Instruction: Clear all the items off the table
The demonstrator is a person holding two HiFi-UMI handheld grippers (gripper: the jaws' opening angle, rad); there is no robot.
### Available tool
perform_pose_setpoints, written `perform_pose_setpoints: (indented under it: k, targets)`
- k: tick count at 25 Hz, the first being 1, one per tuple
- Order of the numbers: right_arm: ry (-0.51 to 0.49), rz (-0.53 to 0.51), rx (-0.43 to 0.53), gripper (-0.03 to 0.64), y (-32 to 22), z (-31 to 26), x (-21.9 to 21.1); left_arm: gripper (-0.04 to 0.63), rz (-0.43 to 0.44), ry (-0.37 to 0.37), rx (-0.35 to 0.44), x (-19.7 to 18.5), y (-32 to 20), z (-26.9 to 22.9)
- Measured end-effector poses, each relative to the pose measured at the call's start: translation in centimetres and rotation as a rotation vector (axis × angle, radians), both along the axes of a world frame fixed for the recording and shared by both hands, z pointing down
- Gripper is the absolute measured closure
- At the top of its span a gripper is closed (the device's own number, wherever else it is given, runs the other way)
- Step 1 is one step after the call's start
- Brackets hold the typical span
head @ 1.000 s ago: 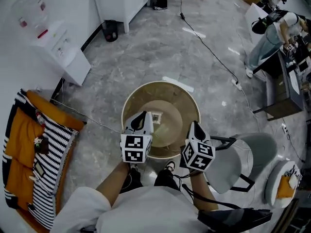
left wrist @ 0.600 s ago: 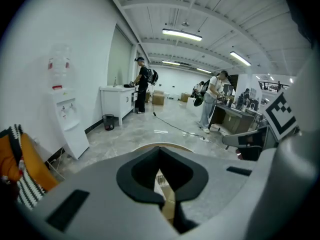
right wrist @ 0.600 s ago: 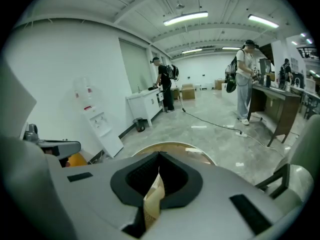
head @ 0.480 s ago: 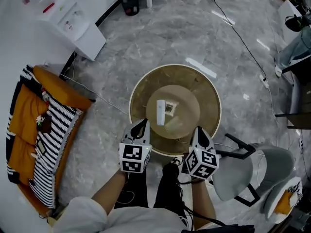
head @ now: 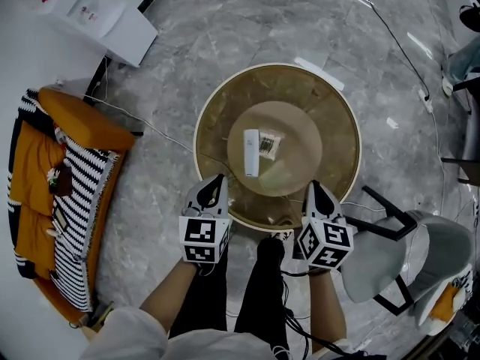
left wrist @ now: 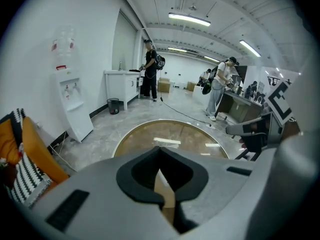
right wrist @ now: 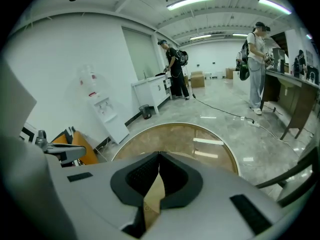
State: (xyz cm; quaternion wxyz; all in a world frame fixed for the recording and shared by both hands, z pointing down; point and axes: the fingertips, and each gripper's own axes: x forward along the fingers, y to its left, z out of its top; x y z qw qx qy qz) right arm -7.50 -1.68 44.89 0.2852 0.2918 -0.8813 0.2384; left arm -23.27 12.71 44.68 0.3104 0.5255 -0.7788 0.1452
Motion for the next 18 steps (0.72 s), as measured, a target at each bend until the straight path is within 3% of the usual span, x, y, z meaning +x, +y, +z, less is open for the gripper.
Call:
perform_pose_setpoints:
  k: [7, 14, 15, 17, 18]
  targets:
    - [0.01, -0.03, -0.036, 0.599, 1.2, 3.0, 0.0, 0.592, 0.014, 0.011, 0.007, 0.7, -0.9, 2.2]
    - [-0.017, -0.141, -0.068, 0.588, 2.3, 5.0, -1.2, 0.592, 0.021, 0.014, 0.005, 1.0, -0.8, 3.9]
    - [-0.022, -0.154, -0.077, 0.576, 2.4, 5.3, -1.4, 0.592, 0.021, 0.014, 0.001, 1.0, -0.7, 4.3]
    - [-0.024, -0.183, -0.094, 0.488, 2.5, 6.2, -1.7, 0.592, 0.017, 0.016, -0.007, 1.0, -0.4, 5.4]
    - [-0.021, -0.203, -0.1, 0.482, 2.5, 6.7, -1.8, 0.592, 0.013, 0.019, -0.011, 1.0, -0.2, 5.9]
